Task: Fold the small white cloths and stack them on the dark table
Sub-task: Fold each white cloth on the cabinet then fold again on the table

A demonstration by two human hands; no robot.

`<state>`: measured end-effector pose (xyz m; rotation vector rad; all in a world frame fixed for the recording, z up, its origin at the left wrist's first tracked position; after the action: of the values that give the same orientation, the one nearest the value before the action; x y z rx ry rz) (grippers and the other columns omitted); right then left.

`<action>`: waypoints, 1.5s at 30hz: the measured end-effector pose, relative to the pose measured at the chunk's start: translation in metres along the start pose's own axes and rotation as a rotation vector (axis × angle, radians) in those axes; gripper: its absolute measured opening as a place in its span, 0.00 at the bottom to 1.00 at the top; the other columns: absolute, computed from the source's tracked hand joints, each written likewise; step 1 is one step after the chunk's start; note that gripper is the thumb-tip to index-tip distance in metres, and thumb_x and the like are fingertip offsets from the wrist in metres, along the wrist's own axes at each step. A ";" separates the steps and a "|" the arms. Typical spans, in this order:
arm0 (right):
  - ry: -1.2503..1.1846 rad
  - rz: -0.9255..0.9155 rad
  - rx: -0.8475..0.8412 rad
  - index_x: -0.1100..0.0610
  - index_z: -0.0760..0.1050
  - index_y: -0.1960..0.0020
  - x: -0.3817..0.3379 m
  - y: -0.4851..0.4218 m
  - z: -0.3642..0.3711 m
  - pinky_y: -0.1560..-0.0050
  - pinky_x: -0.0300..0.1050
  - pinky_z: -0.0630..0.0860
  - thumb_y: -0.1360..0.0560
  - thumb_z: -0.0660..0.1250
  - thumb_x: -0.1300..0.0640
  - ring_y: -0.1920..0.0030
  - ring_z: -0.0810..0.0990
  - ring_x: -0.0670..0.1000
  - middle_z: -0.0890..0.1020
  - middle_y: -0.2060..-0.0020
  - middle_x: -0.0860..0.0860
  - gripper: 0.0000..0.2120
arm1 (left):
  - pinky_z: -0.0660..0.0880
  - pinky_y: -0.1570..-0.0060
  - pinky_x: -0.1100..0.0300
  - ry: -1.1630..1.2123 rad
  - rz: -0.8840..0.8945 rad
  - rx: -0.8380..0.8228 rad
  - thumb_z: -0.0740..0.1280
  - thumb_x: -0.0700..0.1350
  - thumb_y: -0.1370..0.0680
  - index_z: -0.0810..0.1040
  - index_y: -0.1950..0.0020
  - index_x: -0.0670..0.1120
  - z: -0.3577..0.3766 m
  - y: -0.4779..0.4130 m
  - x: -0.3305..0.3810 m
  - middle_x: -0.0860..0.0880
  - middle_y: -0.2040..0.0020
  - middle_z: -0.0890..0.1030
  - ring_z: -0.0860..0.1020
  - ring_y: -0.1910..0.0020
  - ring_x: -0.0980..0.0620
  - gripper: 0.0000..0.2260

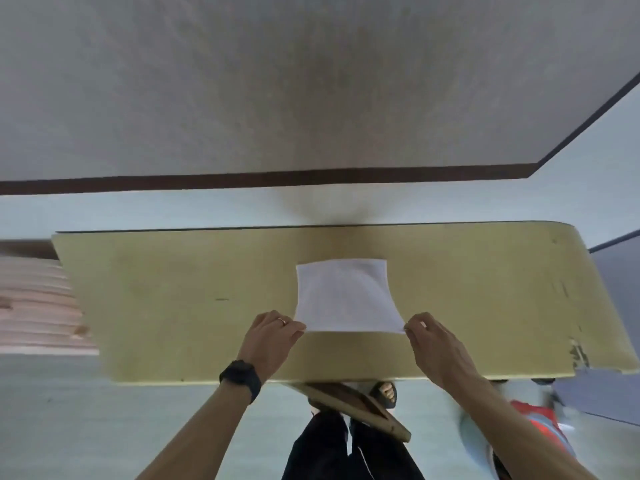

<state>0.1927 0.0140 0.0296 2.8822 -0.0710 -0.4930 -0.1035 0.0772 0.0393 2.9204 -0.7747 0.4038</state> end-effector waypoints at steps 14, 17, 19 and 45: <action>-0.307 0.332 -0.300 0.52 0.77 0.43 0.015 0.027 0.081 0.52 0.43 0.71 0.18 0.59 0.53 0.53 0.77 0.49 0.79 0.52 0.46 0.10 | 0.69 0.59 0.71 0.570 -0.579 -0.302 0.70 0.51 0.22 0.84 0.49 0.52 0.074 0.048 -0.032 0.55 0.55 0.84 0.81 0.54 0.56 0.06; -0.545 0.529 -0.144 0.52 0.78 0.47 0.027 -0.004 0.076 0.53 0.41 0.70 0.20 0.65 0.52 0.54 0.79 0.48 0.81 0.55 0.47 0.06 | 0.68 0.64 0.76 0.747 -0.787 -0.208 0.73 0.50 0.24 0.83 0.52 0.53 0.077 0.022 -0.050 0.58 0.58 0.84 0.79 0.59 0.65 0.03; -0.644 0.631 -0.078 0.51 0.78 0.47 0.033 -0.020 0.079 0.53 0.40 0.68 0.21 0.66 0.51 0.55 0.78 0.47 0.81 0.56 0.46 0.06 | 0.69 0.64 0.75 0.792 -0.849 -0.170 0.73 0.51 0.24 0.82 0.52 0.53 0.083 0.005 -0.059 0.58 0.57 0.84 0.79 0.59 0.66 0.03; -0.475 0.609 0.016 0.52 0.78 0.49 0.044 -0.076 0.093 0.55 0.42 0.70 0.22 0.65 0.51 0.55 0.79 0.48 0.81 0.60 0.45 0.06 | 0.73 0.52 0.60 0.638 -0.906 -0.120 0.68 0.50 0.21 0.82 0.48 0.51 0.117 -0.027 -0.072 0.53 0.57 0.82 0.79 0.55 0.52 0.06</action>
<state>0.2040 0.0658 -0.0871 2.4960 -0.9833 -1.0131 -0.1236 0.1165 -0.0938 2.4204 0.5585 1.0122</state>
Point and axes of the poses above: each hand's wrist, its own y-axis away from the middle knuckle, its own z-axis out of the palm, x = y × z, the point moved 7 cm from there along -y, towards the middle knuckle
